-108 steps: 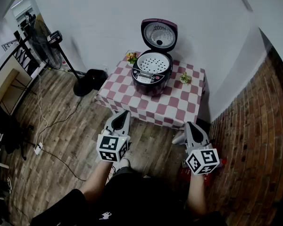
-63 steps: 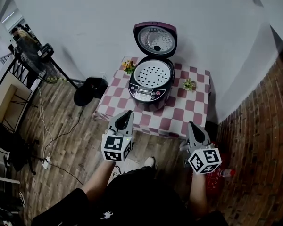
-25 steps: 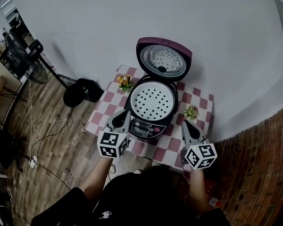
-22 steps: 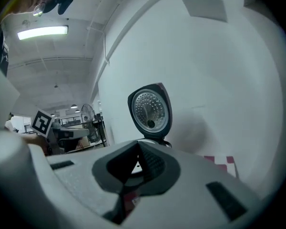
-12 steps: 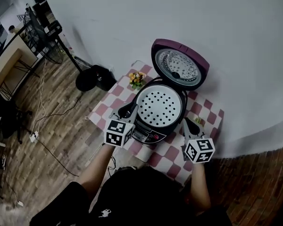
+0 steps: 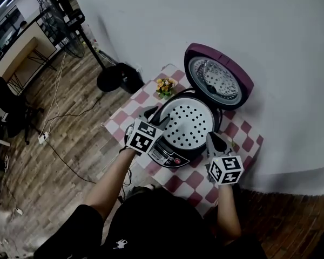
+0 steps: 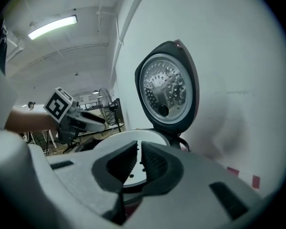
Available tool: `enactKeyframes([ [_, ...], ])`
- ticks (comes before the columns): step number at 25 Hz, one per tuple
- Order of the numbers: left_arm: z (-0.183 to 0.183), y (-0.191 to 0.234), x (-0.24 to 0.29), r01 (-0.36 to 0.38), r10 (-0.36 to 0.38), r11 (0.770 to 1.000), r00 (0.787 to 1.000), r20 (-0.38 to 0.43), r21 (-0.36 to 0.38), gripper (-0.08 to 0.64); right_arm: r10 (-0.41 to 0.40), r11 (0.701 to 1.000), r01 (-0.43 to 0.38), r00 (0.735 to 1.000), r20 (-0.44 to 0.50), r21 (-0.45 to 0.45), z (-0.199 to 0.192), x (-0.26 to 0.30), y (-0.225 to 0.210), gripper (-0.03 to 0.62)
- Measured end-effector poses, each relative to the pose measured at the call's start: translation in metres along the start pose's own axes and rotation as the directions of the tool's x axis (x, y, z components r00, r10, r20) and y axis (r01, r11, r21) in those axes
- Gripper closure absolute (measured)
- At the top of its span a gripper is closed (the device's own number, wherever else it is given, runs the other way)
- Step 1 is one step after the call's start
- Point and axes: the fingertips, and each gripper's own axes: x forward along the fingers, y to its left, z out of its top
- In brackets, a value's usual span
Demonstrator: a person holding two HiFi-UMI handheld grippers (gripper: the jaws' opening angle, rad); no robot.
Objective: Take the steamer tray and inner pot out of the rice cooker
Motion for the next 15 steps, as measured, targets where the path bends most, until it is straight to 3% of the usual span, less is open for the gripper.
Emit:
enactKeyframes([
  [5, -0.012, 0.003, 0.028, 0.003, 0.002, 0.999, 0.994, -0.112, 0.037, 0.333, 0.033, 0.997, -0.035, 0.999, -0.028, -0.068, -0.002, 0.015, 0.006, 0.578],
  [15, -0.030, 0.011, 0.059, -0.004, 0.032, 0.995, 0.957, -0.289, 0.096, 0.344, 0.121, 0.984, -0.131, 0.989, -0.086, -0.117, -0.002, 0.038, 0.025, 0.572],
])
